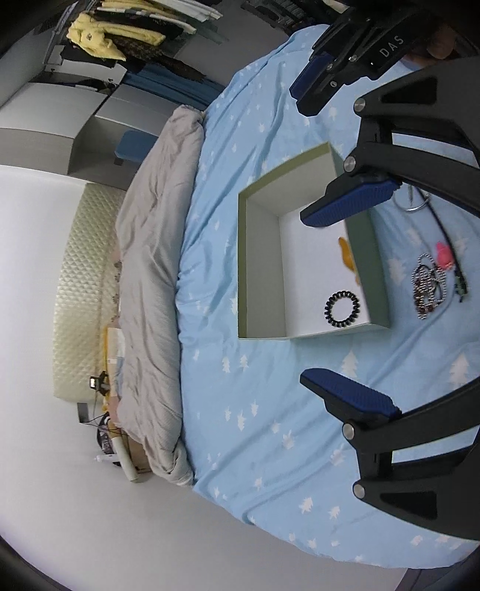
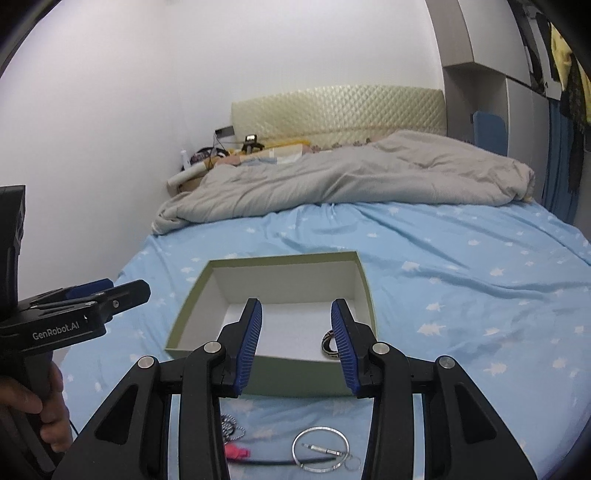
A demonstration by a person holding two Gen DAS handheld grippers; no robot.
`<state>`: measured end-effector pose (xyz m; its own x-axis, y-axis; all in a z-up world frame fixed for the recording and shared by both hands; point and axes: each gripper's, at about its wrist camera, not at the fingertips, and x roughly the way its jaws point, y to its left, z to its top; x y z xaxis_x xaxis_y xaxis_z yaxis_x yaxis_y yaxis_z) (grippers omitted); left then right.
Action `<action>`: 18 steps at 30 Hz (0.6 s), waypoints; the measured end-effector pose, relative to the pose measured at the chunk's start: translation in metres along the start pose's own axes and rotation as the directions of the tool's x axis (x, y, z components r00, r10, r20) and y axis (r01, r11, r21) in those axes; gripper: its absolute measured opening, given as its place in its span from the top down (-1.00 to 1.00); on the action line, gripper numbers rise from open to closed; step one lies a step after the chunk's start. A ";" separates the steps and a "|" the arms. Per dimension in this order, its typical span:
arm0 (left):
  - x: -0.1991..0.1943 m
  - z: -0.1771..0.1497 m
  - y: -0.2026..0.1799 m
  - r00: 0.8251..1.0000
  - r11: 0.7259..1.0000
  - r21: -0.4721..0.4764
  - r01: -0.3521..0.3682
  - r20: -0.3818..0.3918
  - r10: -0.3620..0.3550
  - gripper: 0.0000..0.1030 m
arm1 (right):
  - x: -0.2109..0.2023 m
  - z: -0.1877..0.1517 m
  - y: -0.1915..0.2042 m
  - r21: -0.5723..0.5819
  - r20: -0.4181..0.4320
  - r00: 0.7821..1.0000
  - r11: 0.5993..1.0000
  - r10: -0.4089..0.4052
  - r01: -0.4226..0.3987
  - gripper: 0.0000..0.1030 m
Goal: Organize jewelry
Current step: 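Release the orange object into the box with the left tool while the right tool releases the tag, then withdraw both tools from the box toward the remaining jewelry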
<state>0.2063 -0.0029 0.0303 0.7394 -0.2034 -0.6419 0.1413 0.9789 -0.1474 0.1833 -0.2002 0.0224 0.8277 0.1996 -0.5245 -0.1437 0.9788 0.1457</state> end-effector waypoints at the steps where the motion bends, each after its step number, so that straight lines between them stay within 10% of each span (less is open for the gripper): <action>1: -0.005 -0.001 -0.001 1.000 1.000 0.003 0.003 0.008 -0.003 -0.53 | -0.007 -0.001 0.002 -0.003 0.009 1.000 1.000 -0.001 0.001 0.28; 18: -0.072 -0.043 -0.002 0.997 1.000 0.005 -0.009 0.078 0.008 -0.53 | -0.076 -0.049 0.012 0.000 0.055 0.998 1.000 0.009 -0.009 0.28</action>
<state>0.1249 0.0089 0.0447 0.7897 -0.1931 -0.5823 0.1380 0.9808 -0.1380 0.0922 -0.2018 0.0224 0.8547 0.2057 -0.4766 -0.1512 0.9770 0.1504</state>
